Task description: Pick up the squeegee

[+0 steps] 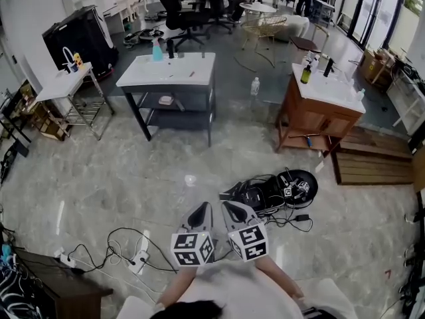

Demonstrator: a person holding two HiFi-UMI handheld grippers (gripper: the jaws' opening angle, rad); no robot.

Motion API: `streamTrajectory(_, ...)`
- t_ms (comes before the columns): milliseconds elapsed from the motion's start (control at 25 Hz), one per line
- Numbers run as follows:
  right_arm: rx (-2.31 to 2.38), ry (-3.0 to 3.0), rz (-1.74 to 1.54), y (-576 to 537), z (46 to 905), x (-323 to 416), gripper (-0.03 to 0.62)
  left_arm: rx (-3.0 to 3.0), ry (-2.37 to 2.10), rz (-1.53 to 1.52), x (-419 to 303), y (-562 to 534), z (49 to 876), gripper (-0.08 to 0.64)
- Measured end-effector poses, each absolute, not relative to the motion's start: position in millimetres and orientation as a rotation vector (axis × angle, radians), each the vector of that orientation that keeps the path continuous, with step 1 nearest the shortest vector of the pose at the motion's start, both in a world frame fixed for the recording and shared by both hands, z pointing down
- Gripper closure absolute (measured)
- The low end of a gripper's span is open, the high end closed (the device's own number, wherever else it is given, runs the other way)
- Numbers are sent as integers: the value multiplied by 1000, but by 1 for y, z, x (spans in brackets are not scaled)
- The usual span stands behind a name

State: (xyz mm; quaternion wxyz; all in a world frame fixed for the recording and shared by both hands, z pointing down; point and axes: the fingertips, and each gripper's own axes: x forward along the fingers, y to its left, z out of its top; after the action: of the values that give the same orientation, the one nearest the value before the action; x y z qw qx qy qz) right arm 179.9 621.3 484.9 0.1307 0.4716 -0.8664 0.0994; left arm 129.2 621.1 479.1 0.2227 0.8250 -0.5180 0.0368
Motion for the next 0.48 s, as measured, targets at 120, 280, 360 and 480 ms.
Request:
streamTrajectory(120,1360,-2515,293,605,488,171,565,2269,-1429,98,122,604,483,534)
streamTrajectory(280,1365,-2500,313,577,494,163,565,2263,-1422,98,113,576,487,534)
streamTrajectory(360,1373,-2496,344,561,495,159,565,2258,-1421,95,106,559,488,534)
streamTrajectory(480,1383,-2493,358,532,496,148,565,2248,-1423,86,90,533,492,534)
